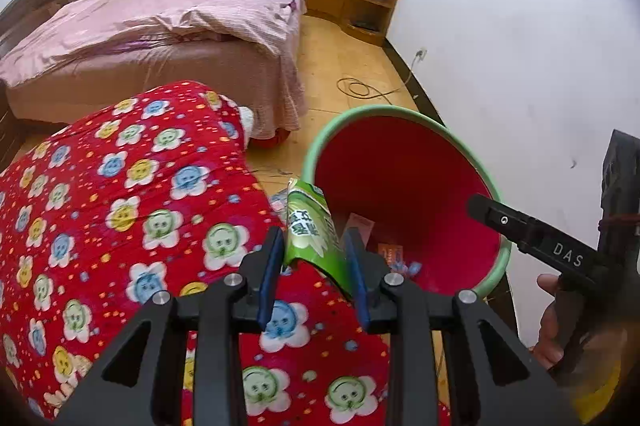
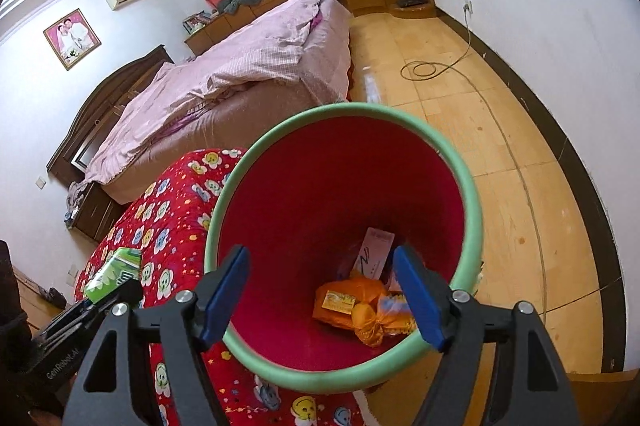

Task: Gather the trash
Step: 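Open the right tool over the bin while the left tool opens to drop the green pouch, then move both tools back over the bedspread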

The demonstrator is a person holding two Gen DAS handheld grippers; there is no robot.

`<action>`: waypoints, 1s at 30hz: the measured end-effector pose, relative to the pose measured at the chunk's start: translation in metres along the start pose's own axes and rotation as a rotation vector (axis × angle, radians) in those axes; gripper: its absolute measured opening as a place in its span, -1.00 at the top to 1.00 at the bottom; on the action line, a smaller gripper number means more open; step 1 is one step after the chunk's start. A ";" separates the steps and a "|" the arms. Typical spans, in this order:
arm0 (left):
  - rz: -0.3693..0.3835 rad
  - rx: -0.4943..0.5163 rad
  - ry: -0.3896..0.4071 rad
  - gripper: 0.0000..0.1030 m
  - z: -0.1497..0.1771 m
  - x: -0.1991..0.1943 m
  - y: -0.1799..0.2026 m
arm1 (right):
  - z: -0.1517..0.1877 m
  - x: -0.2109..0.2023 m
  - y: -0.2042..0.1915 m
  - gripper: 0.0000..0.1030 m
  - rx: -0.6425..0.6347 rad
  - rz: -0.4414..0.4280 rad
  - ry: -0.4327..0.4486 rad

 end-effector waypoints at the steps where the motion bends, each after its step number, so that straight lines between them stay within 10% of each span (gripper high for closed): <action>1: 0.006 0.007 -0.002 0.37 0.000 0.003 0.003 | 0.000 -0.002 0.001 -0.48 0.000 0.001 0.006; 13: 0.061 0.112 0.008 0.11 -0.002 0.028 0.045 | -0.002 -0.018 0.019 -0.48 0.029 0.032 0.050; 30: -0.012 0.003 -0.004 -0.02 0.010 0.004 0.011 | 0.006 -0.032 0.010 -0.48 0.024 -0.002 0.055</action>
Point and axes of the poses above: each gripper's, at about its wrist camera, not at the fingertips, and x roughly the way its jaws point, y to its right, z to its underside, the point moved 4 cm from there along x, roughly the way its jaws point
